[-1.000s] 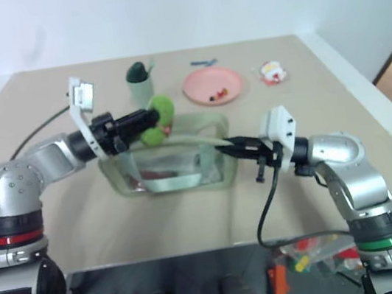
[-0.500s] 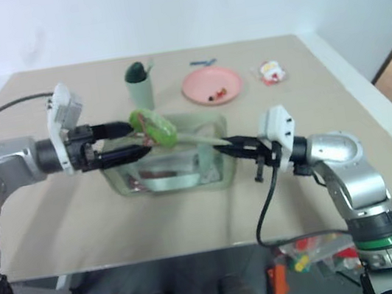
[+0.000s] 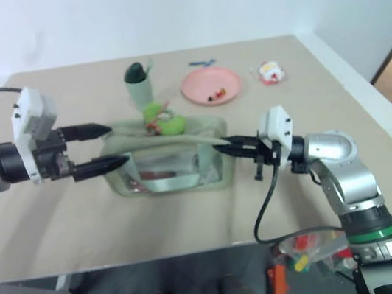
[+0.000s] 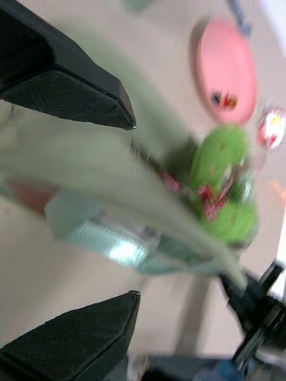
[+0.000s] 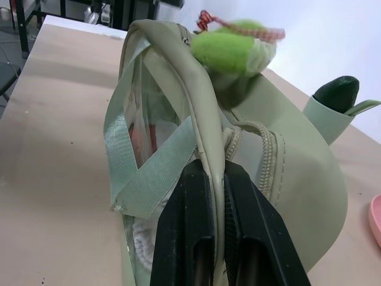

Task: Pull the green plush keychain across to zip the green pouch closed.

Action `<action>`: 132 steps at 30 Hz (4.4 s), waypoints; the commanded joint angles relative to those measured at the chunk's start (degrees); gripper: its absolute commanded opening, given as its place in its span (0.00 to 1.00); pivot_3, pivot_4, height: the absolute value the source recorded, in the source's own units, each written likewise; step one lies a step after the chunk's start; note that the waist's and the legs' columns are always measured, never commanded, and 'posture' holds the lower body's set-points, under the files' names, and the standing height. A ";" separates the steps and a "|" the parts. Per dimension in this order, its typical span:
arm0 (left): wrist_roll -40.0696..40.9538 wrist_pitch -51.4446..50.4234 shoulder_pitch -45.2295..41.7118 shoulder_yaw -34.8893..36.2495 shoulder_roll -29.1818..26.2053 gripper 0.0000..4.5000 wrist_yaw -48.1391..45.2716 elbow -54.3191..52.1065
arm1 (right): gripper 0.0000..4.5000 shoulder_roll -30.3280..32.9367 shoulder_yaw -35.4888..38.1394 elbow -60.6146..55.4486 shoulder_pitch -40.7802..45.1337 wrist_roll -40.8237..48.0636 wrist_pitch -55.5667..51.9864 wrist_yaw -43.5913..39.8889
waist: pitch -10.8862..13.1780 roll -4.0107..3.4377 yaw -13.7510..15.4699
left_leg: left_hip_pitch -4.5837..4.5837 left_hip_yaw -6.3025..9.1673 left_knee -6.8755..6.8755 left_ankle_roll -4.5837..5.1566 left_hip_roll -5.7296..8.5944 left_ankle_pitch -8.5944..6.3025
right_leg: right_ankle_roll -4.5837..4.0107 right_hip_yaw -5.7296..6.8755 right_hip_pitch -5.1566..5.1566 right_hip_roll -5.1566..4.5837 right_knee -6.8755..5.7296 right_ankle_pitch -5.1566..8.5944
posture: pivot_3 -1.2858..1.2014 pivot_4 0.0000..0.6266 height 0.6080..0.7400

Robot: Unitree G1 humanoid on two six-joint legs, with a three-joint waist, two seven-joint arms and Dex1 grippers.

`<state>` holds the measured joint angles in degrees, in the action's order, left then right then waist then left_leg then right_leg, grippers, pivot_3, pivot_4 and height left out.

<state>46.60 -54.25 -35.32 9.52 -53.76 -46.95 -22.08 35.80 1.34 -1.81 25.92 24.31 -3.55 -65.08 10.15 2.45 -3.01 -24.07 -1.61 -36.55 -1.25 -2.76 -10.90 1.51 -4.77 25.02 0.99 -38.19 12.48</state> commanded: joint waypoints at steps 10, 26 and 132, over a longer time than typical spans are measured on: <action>-5.86 11.61 22.55 10.04 7.82 1.00 7.32 -7.75 | 0.00 0.40 -0.67 -0.09 0.49 -0.32 0.53 -0.87 | -0.02 0.02 0.08 | 0.13 -0.06 0.09 0.01 -0.05 -0.01 | -0.24 0.02 -0.06 -0.06 -0.01 0.12 | 0.52 0.24 1.00; -8.46 16.62 20.23 4.42 14.54 0.05 8.88 -4.22 | 0.00 0.93 -0.45 -0.31 1.36 -0.28 0.20 -1.12 | -0.02 0.02 0.12 | 0.26 -0.08 0.06 0.08 -0.02 0.06 | -0.31 -0.06 -0.13 0.01 0.00 -0.03 | 0.52 0.24 1.00; -21.27 20.35 10.47 -5.41 29.11 0.00 21.58 1.69 | 0.01 -9.00 -1.28 19.07 3.56 -28.10 -0.46 44.60 | 0.06 -0.16 0.11 | -0.15 -0.11 0.03 0.15 0.14 0.18 | 0.22 -0.11 0.05 -0.15 0.07 -0.27 | 0.52 0.24 1.00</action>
<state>25.76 -34.69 -23.83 3.29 -24.03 -25.33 -20.60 27.24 -2.01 18.23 29.57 -5.50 -4.89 -20.99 10.21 2.29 -2.90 -24.22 -1.71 -36.53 -1.10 -2.62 -10.72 1.74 -4.88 25.08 0.85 -38.13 12.21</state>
